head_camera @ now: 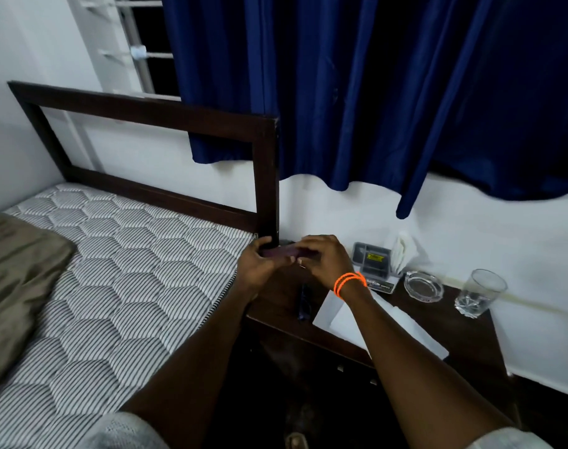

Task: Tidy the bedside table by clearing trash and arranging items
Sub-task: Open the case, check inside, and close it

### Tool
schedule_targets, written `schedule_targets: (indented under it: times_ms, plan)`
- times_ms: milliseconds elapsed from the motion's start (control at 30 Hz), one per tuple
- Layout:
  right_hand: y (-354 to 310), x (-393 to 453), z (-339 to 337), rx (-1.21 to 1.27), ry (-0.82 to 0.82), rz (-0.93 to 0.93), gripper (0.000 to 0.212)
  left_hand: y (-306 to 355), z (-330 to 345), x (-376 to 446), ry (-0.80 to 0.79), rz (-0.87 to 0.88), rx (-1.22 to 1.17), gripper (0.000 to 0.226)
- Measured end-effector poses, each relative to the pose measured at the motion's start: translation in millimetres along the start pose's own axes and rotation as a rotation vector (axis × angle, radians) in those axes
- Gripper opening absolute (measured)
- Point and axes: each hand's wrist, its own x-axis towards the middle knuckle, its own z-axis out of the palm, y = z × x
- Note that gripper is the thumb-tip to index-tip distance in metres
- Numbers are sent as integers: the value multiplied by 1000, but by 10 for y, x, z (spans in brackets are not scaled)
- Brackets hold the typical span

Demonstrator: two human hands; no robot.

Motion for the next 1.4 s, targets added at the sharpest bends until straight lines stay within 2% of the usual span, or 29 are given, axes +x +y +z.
schedule_targets:
  times_ms: [167, 367, 533, 833, 1000, 1167, 1300, 1400]
  plan:
    - [-203, -31, -232, -170, -23, -130, 33, 26, 27, -36, 18, -61, -221, 95]
    - [-406, 6, -409, -495, -139, -385, 28, 85, -25, -109, -77, -140, -393, 75]
    - [-496, 69, -427, -749, -70, -582, 19, 136, -6, -105, -89, -187, -527, 79]
    - [-441, 159, -292, -881, 78, -747, 20, 184, -54, -96, -107, -196, -690, 84]
    - [-404, 157, -223, -897, 84, -754, 22, 173, -84, -90, -149, -194, -694, 71]
    - [-391, 185, -216, -885, 100, -782, 23, 189, -101, -91, -150, -191, -709, 82]
    - [-373, 206, -229, -883, 137, -797, 24, 208, -93, -80, -196, -179, -698, 60]
    - [-390, 217, -257, -856, 125, -791, 22, 202, -81, -90, -178, -190, -730, 61]
